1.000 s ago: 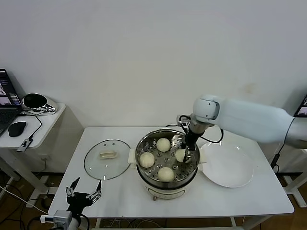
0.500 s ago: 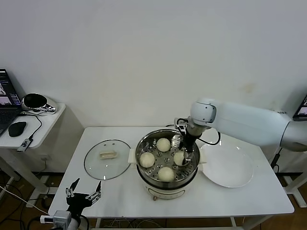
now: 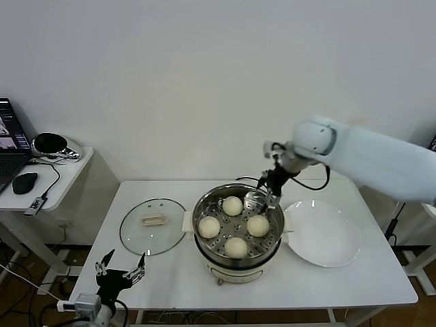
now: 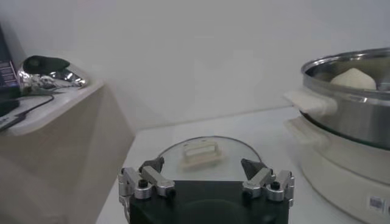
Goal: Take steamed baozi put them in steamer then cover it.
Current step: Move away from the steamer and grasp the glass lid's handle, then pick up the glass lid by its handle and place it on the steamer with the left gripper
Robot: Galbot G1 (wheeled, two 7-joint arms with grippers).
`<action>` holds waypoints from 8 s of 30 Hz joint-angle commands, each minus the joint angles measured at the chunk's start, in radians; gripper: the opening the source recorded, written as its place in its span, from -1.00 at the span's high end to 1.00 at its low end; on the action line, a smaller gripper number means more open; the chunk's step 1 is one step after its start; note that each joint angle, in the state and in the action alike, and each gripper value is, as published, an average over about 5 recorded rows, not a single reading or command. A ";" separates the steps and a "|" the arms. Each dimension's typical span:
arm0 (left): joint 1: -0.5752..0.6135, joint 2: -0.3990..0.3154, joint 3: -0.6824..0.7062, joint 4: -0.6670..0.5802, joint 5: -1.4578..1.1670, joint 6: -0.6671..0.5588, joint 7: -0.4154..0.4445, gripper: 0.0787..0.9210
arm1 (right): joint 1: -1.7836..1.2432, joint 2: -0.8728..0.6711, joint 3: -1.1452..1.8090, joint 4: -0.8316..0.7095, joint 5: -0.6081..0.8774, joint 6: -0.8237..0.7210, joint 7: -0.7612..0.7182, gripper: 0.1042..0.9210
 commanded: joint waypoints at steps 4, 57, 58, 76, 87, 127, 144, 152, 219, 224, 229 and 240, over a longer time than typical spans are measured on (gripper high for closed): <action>-0.145 0.064 0.049 0.112 -0.072 -0.010 -0.066 -0.77 | -0.447 -0.292 0.664 0.148 0.289 0.160 0.615 -0.76; -0.474 0.240 0.346 0.733 1.291 -0.165 -0.474 -0.77 | -1.995 0.312 1.929 0.407 0.172 0.395 0.839 -0.76; -0.479 0.239 0.348 0.737 1.282 -0.162 -0.465 -0.77 | -1.993 0.314 1.927 0.407 0.169 0.394 0.839 -0.76; -0.550 0.215 0.384 0.779 1.189 -0.104 -0.348 -0.77 | -1.986 0.332 1.915 0.398 0.129 0.395 0.839 -0.76; -0.599 0.213 0.381 0.859 1.165 -0.111 -0.362 -0.77 | -1.993 0.348 1.915 0.391 0.103 0.398 0.839 -0.76; -0.777 0.166 0.411 1.041 1.080 -0.109 -0.430 -0.77 | -2.011 0.364 1.905 0.366 0.065 0.411 0.837 -0.76; -0.784 0.172 0.428 1.084 1.065 -0.121 -0.452 -0.72 | -2.018 0.364 1.906 0.366 0.055 0.415 0.831 -0.76; -0.785 0.170 0.436 1.091 1.064 -0.125 -0.458 -0.23 | -2.024 0.363 1.911 0.369 0.053 0.417 0.829 -0.76; -0.500 -0.005 0.700 0.106 1.703 0.421 0.197 0.84 | -2.027 0.479 1.993 0.478 -0.049 0.359 0.833 -0.76; -0.535 -0.082 0.819 0.203 1.740 0.421 0.178 0.84 | -2.010 0.489 1.982 0.448 -0.053 0.368 0.831 -0.76; -0.589 -0.106 0.908 0.253 1.737 0.437 0.195 0.84 | -2.005 0.491 1.980 0.428 -0.055 0.376 0.829 -0.76; -0.658 -0.100 1.025 0.320 1.655 0.457 0.171 0.84 | -1.995 0.489 1.978 0.399 -0.058 0.383 0.829 -0.76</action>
